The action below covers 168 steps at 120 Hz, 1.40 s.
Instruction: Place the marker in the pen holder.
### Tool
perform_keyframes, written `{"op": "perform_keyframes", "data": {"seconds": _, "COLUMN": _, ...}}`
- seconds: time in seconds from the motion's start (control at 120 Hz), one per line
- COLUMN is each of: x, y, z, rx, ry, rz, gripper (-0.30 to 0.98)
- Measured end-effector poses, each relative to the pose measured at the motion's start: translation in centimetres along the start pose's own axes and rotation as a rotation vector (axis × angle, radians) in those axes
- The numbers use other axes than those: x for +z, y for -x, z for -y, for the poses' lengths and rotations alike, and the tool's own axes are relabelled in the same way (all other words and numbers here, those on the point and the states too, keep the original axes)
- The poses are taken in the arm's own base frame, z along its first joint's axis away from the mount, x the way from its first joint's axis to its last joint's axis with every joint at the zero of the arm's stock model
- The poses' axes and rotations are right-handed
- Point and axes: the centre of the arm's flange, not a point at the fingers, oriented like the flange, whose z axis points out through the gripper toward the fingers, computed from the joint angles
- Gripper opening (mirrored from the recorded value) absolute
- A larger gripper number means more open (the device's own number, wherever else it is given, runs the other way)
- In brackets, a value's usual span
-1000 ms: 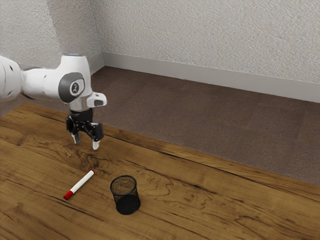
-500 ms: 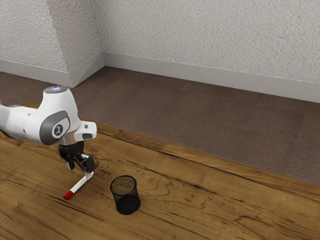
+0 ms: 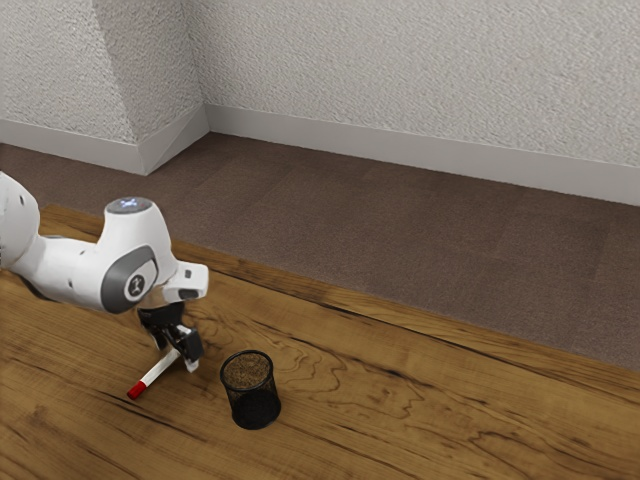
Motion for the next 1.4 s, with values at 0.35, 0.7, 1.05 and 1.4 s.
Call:
{"op": "perform_keyframes", "data": {"seconds": 0.35, "x": 1.3, "y": -0.4, "z": 1.7, "rx": 0.011, "ry": -0.011, "rz": 0.001, "gripper": 0.67}}
{"op": "perform_keyframes", "data": {"seconds": 0.7, "x": 1.4, "y": 0.1, "z": 1.9, "rx": -0.041, "ry": 0.030, "rz": -0.012, "gripper": 0.67}}
{"op": "perform_keyframes", "data": {"seconds": 1.05, "x": 1.3, "y": 0.6, "z": 2.3, "rx": -0.045, "ry": 0.038, "rz": -0.012, "gripper": 0.48}}
{"op": "perform_keyframes", "data": {"seconds": 1.4, "x": 0.9, "y": 0.6, "z": 2.4, "rx": -0.039, "ry": 0.036, "rz": -0.021, "gripper": 0.21}}
